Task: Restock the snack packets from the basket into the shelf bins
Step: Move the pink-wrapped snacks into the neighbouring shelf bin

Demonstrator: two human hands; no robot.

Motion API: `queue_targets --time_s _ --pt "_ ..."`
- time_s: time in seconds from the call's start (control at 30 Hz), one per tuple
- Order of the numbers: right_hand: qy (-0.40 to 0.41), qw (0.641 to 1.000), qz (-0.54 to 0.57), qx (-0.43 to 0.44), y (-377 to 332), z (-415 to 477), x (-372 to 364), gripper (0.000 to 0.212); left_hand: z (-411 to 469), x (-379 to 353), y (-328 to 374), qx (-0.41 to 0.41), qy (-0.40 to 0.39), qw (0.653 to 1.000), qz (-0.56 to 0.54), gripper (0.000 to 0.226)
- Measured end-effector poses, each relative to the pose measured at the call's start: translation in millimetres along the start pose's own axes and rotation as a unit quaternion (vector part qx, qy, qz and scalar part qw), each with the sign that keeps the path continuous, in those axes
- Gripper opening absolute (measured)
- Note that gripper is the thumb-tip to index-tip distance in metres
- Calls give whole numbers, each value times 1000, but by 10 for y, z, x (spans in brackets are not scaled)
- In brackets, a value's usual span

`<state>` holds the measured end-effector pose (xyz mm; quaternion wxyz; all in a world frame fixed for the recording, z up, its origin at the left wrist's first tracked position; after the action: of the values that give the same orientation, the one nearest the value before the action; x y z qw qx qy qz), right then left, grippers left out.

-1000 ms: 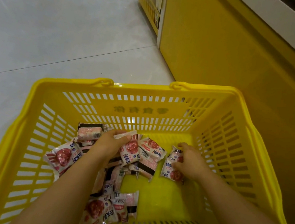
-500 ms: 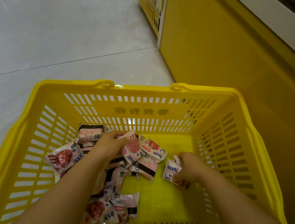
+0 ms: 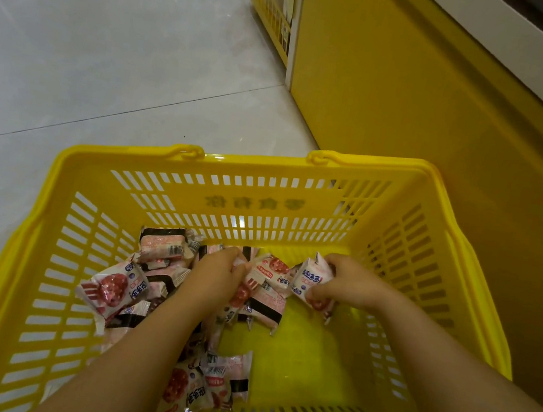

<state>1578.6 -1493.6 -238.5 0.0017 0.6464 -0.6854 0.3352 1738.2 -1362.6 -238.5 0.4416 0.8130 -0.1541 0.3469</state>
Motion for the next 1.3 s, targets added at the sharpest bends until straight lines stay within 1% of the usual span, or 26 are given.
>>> queue_targets --time_s 0.07,0.1,0.23,0.3,0.37,0.43,0.47,0.5,0.57,0.63,0.7,0.77,0.83,0.93,0.97,1.03,1.07,1.1,1.13,1.17,1.2,1.23,1.27,1.3 --pt "5 999 42 4 -7 68 -89 30 -13 -35 -58 16 -19 1000 9 18" --pt "3 999 47 3 -16 99 -145 30 -17 -64 -85 21 -32 999 12 18" --pt "-23 1000 19 10 -51 162 -352 32 -56 -174 -190 51 -60 996 -34 18" --pt "-38 999 26 -3 -24 168 -401 31 -53 -197 -207 60 -77 994 -46 20" --pt "-87 995 43 -36 36 132 -466 26 -40 -168 -223 70 -76 993 -64 24" --pt "-140 986 65 -63 93 73 -508 29 -32 -80 -258 85 -57 991 -86 28" --pt "-145 984 80 -68 103 52 -485 29 -40 -36 -284 96 -48 989 -105 31" --pt "-130 985 91 -65 95 41 -426 28 -48 -12 -308 105 -44 984 -137 32" --pt "-56 994 77 -60 65 51 -224 25 -72 -27 -319 119 -58 967 -218 39" --pt "11 998 8 -63 27 44 -33 28 -73 -63 -276 112 -84 958 -251 47" --pt "35 994 -78 -71 10 25 76 31 -12 -90 -157 81 -94 961 -246 46" --pt "41 986 -137 -82 33 8 130 33 97 -163 15 46 -101 969 -219 46" --pt "43 981 -170 -85 64 -13 155 34 199 -306 200 14 -101 978 -182 49" --pt "27 979 -180 -87 130 -23 132 43 305 -438 343 -22 -65 990 -125 58" --pt "22 979 -181 -86 150 -21 119 44 310 -418 348 -33 -46 994 -97 57" --pt "22 981 -176 -78 156 -12 97 40 267 -327 333 -69 -33 997 -13 43" --pt "25 982 -171 -73 142 -5 91 36 219 -311 319 -94 -54 993 42 32" --pt "28 984 -162 -68 125 3 84 34 150 -325 304 -121 -91 984 94 23" --pt "27 987 -143 -67 116 11 68 32 60 -377 277 -144 -142 969 140 21" --pt "21 990 -119 -66 116 18 39 32 -37 -454 235 -163 -193 949 187 27" --pt "14 994 -94 -63 126 30 3 32 -123 -537 180 -185 -232 924 243 40" --pt "10 995 -78 -58 136 43 -38 34 -194 -610 129 -208 -254 895 302 56" --pt "9 996 -72 -54 152 45 -77 36 -243 -662 106 -230 -259 871 349 69" --pt "12 996 -70 -52 171 42 -108 37 -275 -698 110 -248 -253 854 382 75"
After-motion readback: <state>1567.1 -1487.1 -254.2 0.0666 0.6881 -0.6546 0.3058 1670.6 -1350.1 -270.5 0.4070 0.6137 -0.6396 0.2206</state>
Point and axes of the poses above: each hand's wrist, its own z-axis towards the middle knuckle, its own x-axis out of the back of the hand, y = z × x, the point moved 9 cm from there along z, towards the middle knuckle, and after that the axes turned 11 degrees about -x, right-handed, at the moved point
